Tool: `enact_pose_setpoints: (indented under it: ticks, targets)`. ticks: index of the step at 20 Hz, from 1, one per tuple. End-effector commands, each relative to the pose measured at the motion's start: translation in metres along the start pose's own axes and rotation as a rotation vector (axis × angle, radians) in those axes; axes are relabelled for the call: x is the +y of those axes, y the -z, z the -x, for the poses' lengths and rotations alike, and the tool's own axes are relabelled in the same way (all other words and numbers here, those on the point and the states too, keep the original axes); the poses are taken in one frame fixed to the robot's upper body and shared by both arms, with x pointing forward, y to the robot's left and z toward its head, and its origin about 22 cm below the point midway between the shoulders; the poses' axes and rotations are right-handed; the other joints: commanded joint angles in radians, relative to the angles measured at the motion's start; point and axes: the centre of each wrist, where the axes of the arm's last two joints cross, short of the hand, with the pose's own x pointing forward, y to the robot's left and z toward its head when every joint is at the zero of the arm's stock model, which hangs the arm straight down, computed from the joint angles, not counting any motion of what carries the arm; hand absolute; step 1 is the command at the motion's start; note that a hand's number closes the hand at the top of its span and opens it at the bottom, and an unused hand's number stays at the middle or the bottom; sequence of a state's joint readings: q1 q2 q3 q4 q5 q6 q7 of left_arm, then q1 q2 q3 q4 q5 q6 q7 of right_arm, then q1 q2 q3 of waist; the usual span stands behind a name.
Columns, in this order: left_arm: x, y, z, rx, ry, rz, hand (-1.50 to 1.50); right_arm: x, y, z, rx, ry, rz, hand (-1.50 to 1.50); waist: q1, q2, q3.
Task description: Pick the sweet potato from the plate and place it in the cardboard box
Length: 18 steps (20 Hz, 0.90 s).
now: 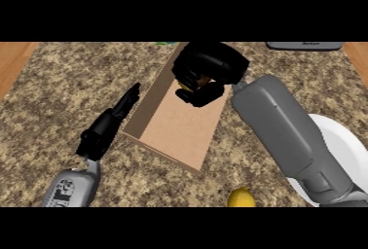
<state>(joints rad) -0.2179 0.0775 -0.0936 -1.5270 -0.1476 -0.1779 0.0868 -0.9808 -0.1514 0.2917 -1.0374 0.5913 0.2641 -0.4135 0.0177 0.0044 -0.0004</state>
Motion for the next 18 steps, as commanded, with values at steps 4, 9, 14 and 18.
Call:
enact_pose_setpoints:
  ticks: [4, 9, 14, 18]
  targets:
    - [-0.003, -0.003, -0.014, 0.014, -0.016, 0.0, 0.0, 0.05, 0.021, 0.011, 0.098, 0.159, -0.119, -1.5, 0.0, -0.002, 0.0]
    - [-0.008, -0.012, 0.004, -0.008, 0.0, 0.004, 0.0, 0.056, 0.006, 0.042, 0.05, 0.339, -0.024, -1.5, 0.014, 0.005, 0.001]
    - [0.009, -0.002, -0.012, -0.028, 0.011, -0.013, 0.0, 0.029, -0.011, 0.059, 0.028, 0.621, 0.181, -1.5, -0.001, 0.002, 0.001]
    - [-0.009, -0.001, 0.005, -0.002, -0.001, 0.006, 0.0, 0.009, -0.021, 0.078, 0.067, 0.787, 0.256, -1.5, 0.012, 0.011, 0.0]
